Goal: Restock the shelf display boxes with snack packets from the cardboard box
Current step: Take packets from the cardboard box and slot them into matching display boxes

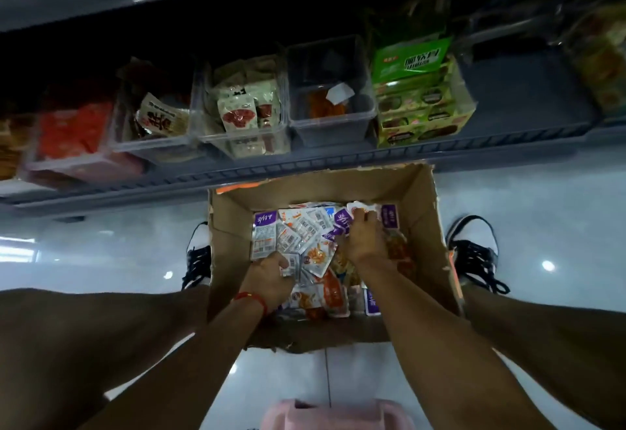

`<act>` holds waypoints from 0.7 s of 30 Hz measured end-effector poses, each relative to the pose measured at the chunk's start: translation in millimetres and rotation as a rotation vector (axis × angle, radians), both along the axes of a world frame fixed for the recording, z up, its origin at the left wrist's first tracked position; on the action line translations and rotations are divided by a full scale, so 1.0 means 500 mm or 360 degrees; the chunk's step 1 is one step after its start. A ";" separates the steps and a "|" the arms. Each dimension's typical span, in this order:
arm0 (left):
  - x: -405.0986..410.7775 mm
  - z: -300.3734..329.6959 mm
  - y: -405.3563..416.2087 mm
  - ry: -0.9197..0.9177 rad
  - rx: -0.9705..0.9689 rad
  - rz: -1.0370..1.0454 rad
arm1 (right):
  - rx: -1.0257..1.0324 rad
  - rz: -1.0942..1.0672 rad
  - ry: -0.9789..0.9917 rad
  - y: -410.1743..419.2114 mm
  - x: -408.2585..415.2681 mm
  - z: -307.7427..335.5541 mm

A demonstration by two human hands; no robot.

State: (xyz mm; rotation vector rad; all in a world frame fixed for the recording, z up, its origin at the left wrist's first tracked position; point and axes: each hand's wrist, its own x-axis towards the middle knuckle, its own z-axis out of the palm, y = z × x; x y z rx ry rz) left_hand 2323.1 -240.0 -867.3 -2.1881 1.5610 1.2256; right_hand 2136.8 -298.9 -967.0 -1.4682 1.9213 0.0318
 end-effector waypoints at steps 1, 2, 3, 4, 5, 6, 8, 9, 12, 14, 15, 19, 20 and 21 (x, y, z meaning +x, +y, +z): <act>0.000 0.001 0.001 0.0007 -0.0016 0.0003 | -0.0010 -0.0111 -0.0043 -0.003 0.012 -0.015; 0.003 -0.002 0.004 0.0015 -0.0014 0.0027 | -0.0008 -0.0163 -0.0065 -0.002 0.023 -0.030; 0.006 -0.003 0.007 0.0027 -0.0013 0.0047 | -0.0005 -0.0185 -0.0052 0.002 0.032 -0.042; 0.010 -0.005 0.009 0.0025 -0.0009 0.0061 | -0.0017 -0.0195 -0.0025 0.004 0.037 -0.054; 0.015 -0.007 0.011 0.0024 -0.0020 0.0065 | -0.0035 -0.0223 -0.0010 0.004 0.039 -0.062; 0.019 -0.007 0.013 0.0022 -0.0021 0.0073 | -0.0052 -0.0290 -0.0038 0.001 0.039 -0.067; 0.026 -0.008 0.015 0.0020 -0.0028 0.0083 | -0.0009 -0.0504 -0.0219 -0.007 0.034 -0.070; 0.027 -0.007 0.016 0.0026 -0.0027 0.0088 | 0.0042 -0.0580 -0.0300 -0.011 0.027 -0.070; 0.023 -0.005 0.020 0.0061 -0.0031 0.0095 | 0.0107 -0.0596 -0.0444 -0.011 -0.009 -0.057; 0.012 -0.004 0.018 0.0083 -0.0060 0.0067 | 0.0125 -0.0615 -0.0548 0.004 -0.037 -0.023; 0.003 -0.002 0.018 0.0100 -0.0080 0.0061 | 0.0165 -0.0621 -0.0617 0.013 -0.052 -0.005; -0.040 0.022 0.011 0.0217 -0.0239 -0.0001 | 0.0141 -0.0489 -0.0869 0.040 -0.110 0.087; -0.050 0.030 0.010 0.0260 -0.0294 -0.0003 | 0.0099 -0.0440 -0.0961 0.041 -0.122 0.115; -0.059 0.042 0.006 0.0306 -0.0365 -0.0003 | 0.0075 -0.0383 -0.1048 0.040 -0.133 0.153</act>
